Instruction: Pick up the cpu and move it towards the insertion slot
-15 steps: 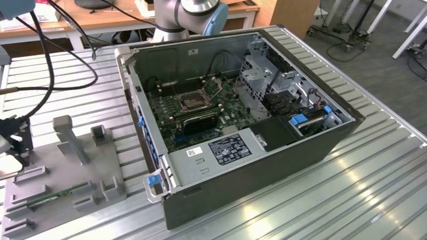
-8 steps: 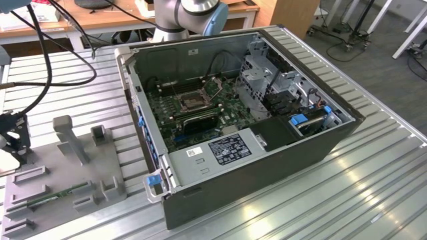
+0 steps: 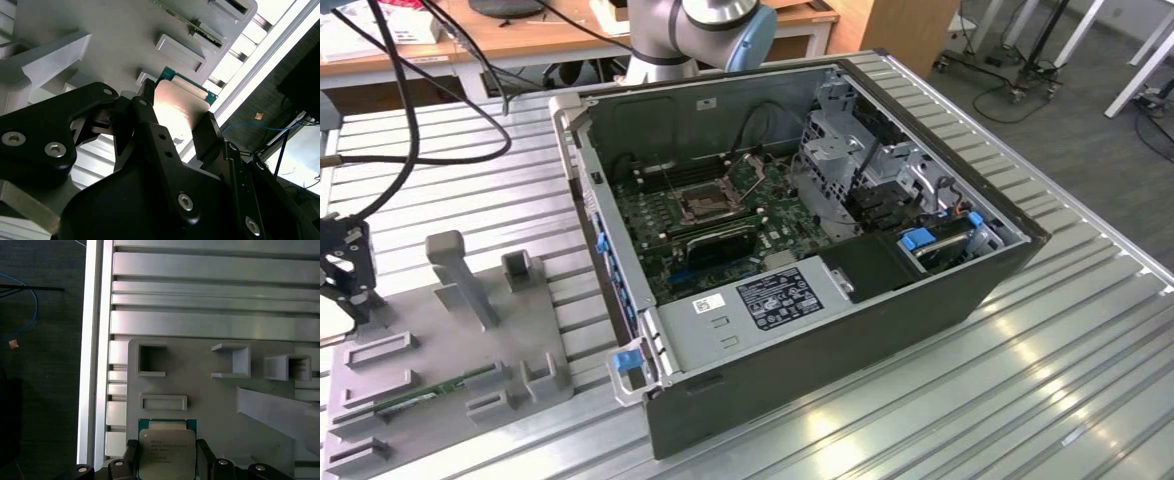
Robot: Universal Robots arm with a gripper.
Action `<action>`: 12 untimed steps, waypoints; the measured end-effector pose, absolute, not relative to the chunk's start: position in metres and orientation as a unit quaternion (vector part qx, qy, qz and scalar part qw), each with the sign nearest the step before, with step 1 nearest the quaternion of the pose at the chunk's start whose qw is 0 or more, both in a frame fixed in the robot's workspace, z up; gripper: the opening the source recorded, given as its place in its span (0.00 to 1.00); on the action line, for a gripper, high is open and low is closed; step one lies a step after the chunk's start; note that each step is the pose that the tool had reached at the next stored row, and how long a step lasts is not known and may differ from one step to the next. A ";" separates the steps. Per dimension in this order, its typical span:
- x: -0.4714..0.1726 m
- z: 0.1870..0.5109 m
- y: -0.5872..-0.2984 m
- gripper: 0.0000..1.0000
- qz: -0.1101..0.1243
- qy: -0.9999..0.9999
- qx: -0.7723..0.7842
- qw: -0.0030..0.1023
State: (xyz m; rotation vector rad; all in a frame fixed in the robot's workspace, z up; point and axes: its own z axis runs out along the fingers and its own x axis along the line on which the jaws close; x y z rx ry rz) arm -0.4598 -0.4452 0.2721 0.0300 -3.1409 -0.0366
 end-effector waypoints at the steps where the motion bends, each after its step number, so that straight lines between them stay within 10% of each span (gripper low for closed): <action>1: -0.460 0.272 -0.445 0.55 -0.012 -1.000 0.010 0.000; 12: -0.460 0.275 -0.445 0.55 -0.012 -1.000 0.010 0.000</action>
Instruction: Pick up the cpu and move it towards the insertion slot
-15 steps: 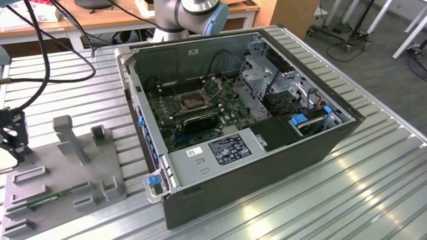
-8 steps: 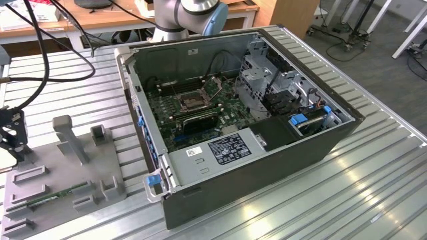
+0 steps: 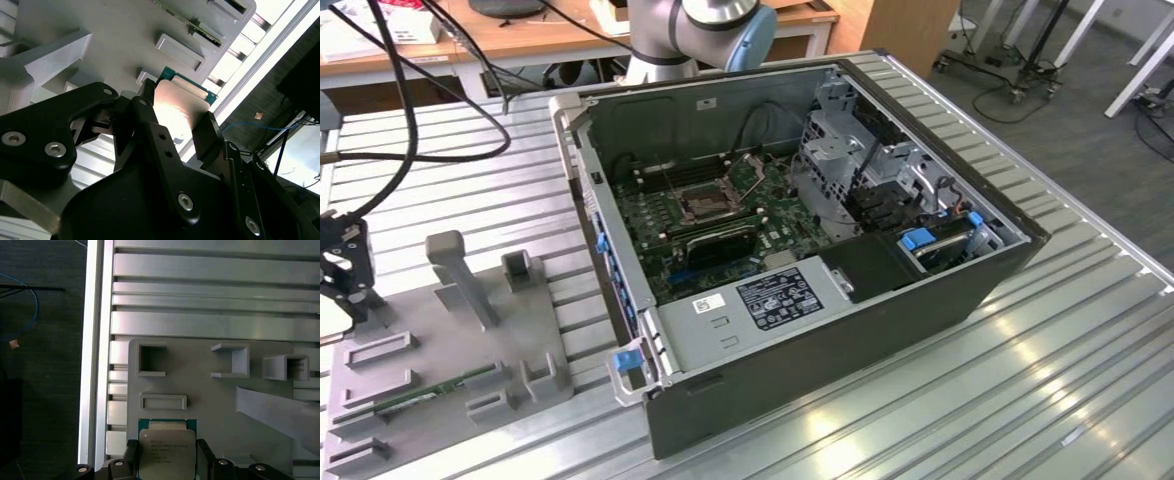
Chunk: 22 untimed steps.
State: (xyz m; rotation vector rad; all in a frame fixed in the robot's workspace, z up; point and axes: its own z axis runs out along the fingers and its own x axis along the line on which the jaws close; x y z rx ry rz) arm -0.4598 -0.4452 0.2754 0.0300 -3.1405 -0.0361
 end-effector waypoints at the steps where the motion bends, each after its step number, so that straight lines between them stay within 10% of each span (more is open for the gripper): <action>1: -0.460 0.276 -0.445 0.55 -0.012 -1.000 0.010 0.000; 22: -0.460 0.282 -0.445 0.55 -0.012 -1.000 0.010 0.000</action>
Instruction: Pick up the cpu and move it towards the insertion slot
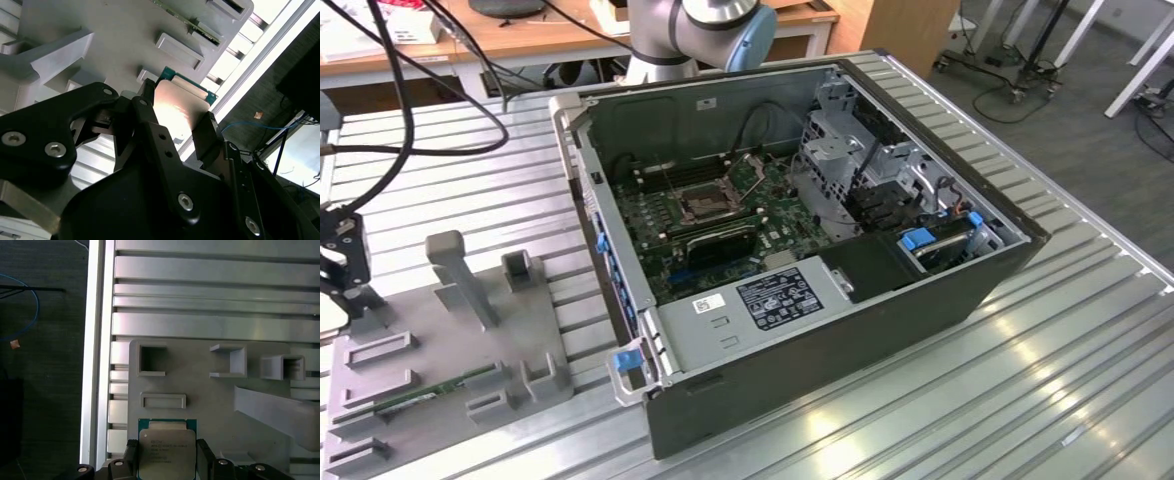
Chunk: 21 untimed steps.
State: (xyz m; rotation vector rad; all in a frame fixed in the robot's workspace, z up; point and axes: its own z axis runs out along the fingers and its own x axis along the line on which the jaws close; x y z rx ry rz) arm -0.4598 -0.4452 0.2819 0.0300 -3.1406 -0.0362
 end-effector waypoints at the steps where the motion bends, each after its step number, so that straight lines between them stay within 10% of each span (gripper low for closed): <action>1: -0.460 0.282 -0.445 0.55 -0.012 -1.000 0.010 0.000; 21: -0.460 0.290 -0.445 0.55 -0.012 -1.000 0.010 0.000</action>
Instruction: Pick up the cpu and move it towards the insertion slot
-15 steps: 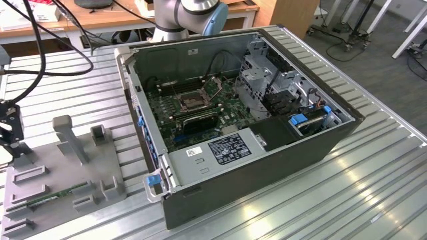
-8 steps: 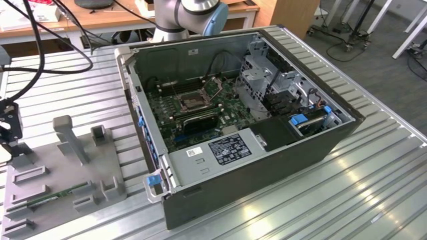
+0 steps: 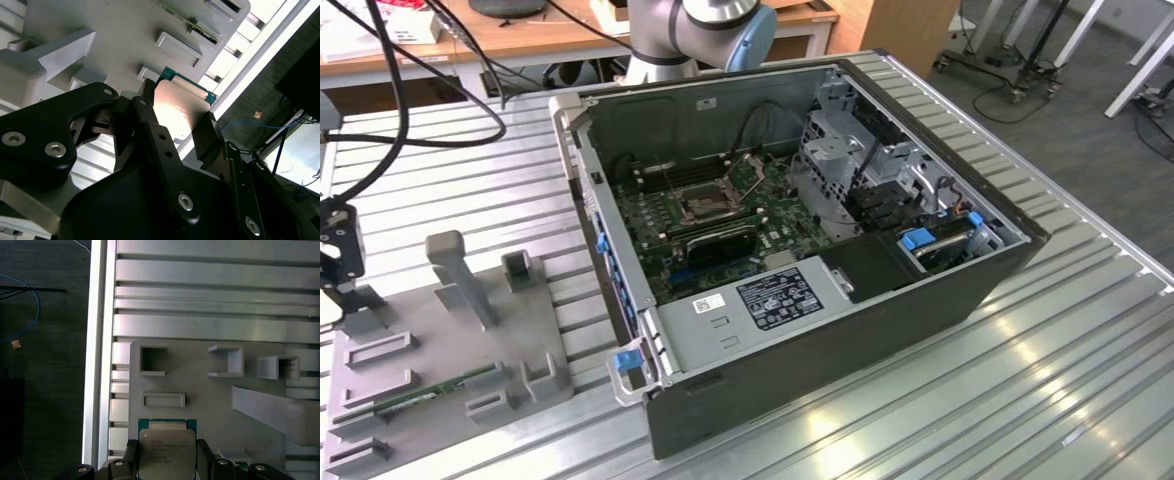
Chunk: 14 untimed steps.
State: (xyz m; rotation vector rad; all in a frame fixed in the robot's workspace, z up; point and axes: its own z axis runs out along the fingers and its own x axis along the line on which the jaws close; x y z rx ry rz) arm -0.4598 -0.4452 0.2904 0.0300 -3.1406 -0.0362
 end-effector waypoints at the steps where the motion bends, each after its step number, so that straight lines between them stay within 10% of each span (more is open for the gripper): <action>1: -0.460 0.290 -0.445 0.55 -0.012 -1.000 0.010 0.000; 14: -0.460 0.300 -0.445 0.55 -0.012 -1.000 0.010 0.000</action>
